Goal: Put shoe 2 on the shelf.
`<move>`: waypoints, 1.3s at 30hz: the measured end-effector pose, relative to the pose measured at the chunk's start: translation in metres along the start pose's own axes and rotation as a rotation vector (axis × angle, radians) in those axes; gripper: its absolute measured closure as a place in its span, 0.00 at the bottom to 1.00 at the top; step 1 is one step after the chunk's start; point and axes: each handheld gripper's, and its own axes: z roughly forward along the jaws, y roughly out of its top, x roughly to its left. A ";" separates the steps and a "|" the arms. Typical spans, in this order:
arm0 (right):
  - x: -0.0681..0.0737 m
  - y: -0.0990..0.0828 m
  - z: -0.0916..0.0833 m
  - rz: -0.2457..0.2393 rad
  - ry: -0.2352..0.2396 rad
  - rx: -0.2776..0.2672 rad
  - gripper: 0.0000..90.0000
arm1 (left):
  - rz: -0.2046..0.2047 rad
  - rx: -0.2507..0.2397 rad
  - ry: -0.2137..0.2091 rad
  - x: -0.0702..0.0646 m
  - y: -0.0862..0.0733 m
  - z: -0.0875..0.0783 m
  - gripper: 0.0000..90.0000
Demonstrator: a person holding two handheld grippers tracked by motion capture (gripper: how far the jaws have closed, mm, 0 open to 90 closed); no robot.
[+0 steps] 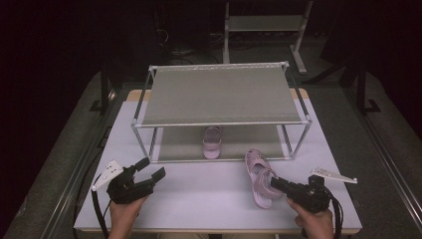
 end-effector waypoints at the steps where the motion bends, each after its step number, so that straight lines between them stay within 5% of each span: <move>1: 0.000 0.001 0.001 0.000 0.000 -0.002 0.91 | 0.000 0.001 0.000 0.000 0.000 0.000 0.24; 39: -0.005 0.030 0.054 0.078 0.009 -0.111 0.91 | 0.008 0.015 0.002 -0.002 -0.002 0.001 0.24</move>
